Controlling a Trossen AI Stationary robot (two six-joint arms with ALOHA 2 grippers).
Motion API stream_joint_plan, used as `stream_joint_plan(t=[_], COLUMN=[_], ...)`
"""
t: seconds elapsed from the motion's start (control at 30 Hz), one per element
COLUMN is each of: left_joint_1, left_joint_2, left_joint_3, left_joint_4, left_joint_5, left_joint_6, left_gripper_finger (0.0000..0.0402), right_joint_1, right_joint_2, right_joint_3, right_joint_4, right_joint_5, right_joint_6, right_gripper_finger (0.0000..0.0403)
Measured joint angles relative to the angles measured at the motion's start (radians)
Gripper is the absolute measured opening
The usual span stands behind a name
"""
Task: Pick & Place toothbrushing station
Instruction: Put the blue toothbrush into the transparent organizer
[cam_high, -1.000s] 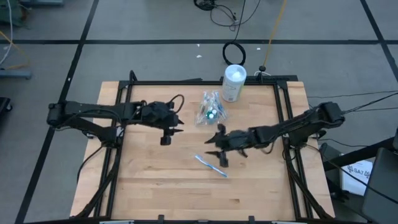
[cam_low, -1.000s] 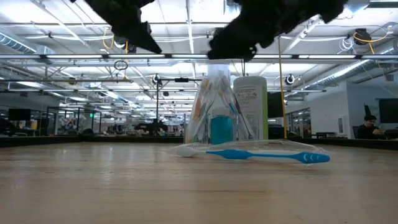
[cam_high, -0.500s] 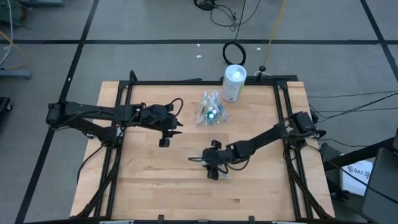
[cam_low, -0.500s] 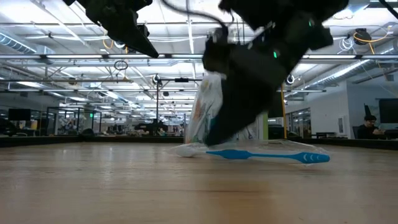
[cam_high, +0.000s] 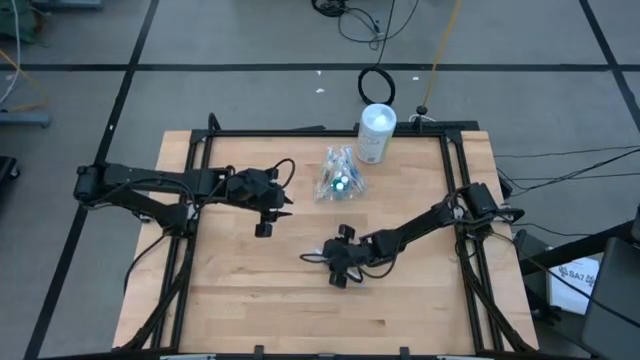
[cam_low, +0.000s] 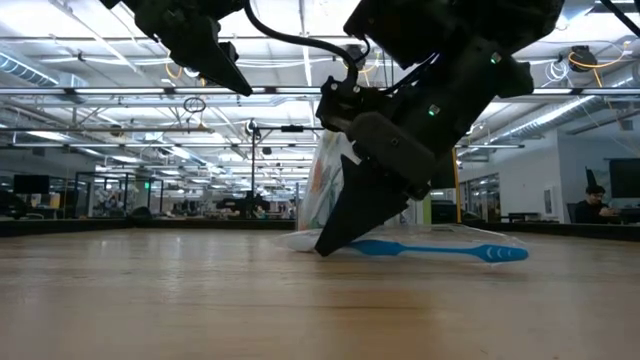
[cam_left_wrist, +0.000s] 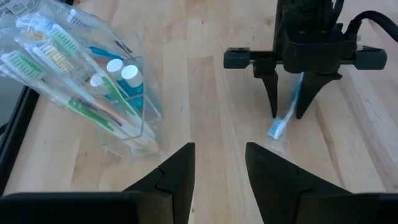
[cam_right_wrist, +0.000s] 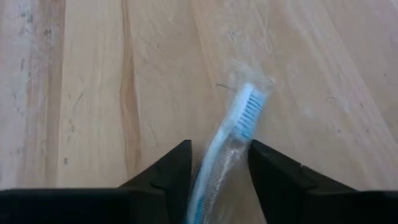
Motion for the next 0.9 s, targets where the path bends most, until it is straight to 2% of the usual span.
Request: stream_joint_plan(t=[0.37, 0.53, 0.67, 0.77, 0.9], left_joint_1=[0.0, 0.0, 0.0, 0.0, -0.002], left_joint_2=[0.0, 0.001, 0.001, 0.001, 0.001], left_joint_3=[0.0, 0.0, 0.0, 0.0, 0.0], left_joint_4=[-0.002, -0.006, -0.012, -0.012, -0.012], left_joint_5=[0.0, 0.0, 0.0, 0.0, 0.0], left_joint_6=[-0.002, -0.002, -0.002, -0.002, -0.016], left_gripper_finger=[0.0147, 0.0147, 0.0147, 0.0147, 0.0147], right_joint_1=[-0.021, -0.043, -0.045, -0.039, -0.043], right_joint_2=[-0.058, -0.15, -0.271, -0.389, -0.527], right_joint_3=[-0.008, -0.006, -0.007, -0.022, -0.107], right_joint_4=[-0.034, -0.053, -0.082, -0.057, 0.124], right_joint_5=[-0.036, -0.025, -0.006, 0.119, 0.385], right_joint_6=[0.016, 0.004, -0.052, -0.137, -0.298], right_gripper_finger=[0.0016, 0.0021, 0.002, 0.0009, 0.0015])
